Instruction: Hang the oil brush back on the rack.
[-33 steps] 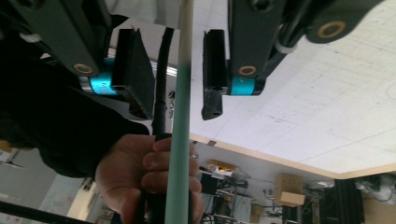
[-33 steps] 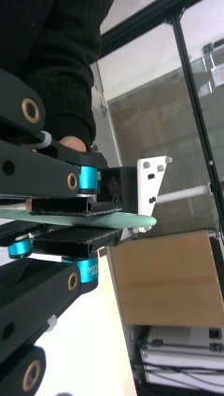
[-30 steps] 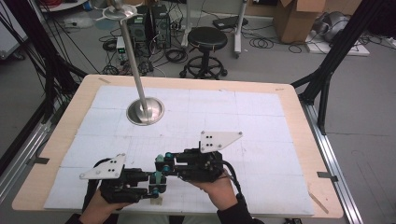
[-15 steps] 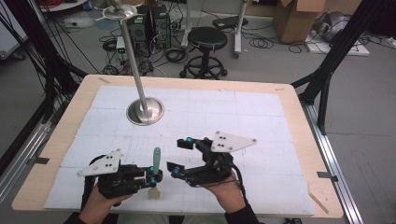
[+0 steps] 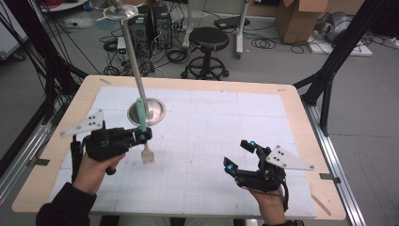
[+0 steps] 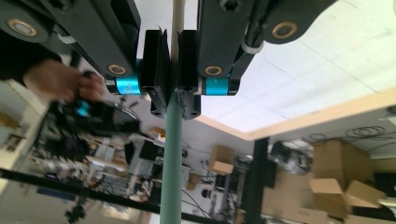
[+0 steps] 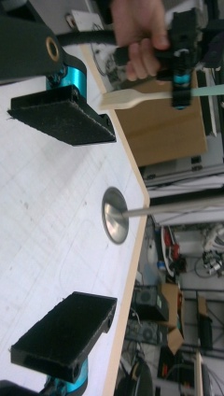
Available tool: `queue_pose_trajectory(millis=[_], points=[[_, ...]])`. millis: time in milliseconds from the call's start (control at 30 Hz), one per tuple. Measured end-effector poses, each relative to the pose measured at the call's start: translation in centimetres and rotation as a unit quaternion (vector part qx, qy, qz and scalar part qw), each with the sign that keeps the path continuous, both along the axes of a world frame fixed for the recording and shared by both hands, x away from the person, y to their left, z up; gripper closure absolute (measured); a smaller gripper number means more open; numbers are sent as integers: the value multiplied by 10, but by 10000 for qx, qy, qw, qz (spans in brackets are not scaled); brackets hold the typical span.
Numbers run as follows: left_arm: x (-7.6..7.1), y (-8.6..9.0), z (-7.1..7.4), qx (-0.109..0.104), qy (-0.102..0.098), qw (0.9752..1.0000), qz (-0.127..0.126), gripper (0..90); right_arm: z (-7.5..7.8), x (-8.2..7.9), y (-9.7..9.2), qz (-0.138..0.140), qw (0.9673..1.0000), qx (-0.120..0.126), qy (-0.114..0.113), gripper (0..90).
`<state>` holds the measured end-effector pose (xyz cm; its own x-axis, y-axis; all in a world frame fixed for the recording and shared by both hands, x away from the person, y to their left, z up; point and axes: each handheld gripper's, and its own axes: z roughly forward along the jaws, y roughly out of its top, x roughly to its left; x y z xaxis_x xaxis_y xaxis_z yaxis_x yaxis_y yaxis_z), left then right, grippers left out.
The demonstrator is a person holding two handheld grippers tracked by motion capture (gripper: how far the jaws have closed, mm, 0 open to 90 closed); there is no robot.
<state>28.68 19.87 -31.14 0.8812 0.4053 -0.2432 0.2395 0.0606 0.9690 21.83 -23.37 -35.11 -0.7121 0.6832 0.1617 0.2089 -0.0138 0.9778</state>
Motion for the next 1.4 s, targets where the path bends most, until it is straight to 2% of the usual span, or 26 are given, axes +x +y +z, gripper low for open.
queue_pose_trajectory(millis=[67, 167, 333, 433, 667, 833, 967, 1400], points=[[12, 4, 7, 7, 14, 10000, 93, 840, -1, 0, -4, -43, 10000, -6, 16, 161], [28, 10, 16, 132, 5, 9997, 229, 840, -2, 0, -6, -103, 9999, -38, -10, 161], [49, 22, 27, -61, 84, 9994, 320, 840, -3, 1, -9, -180, 9996, -209, -57, 161], [64, 28, 36, -3, 119, 9990, 419, 840, -4, 0, -11, -262, 9993, -262, -73, 160], [89, 36, 64, -158, 7, 9989, 445, 842, -5, 1, -12, -284, 9992, -284, -42, 161], [100, 36, 78, -170, -23, 9989, 444, 842, -6, 2, -12, -263, 9992, -296, -30, 160], [108, 36, 81, -178, 56, 9988, 449, 842, -6, 2, -12, -254, 9992, -292, -38, 161], [120, 34, 74, -245, 234, 9981, 512, 841, -7, 1, -13, -260, 9994, -238, -18, 161]])
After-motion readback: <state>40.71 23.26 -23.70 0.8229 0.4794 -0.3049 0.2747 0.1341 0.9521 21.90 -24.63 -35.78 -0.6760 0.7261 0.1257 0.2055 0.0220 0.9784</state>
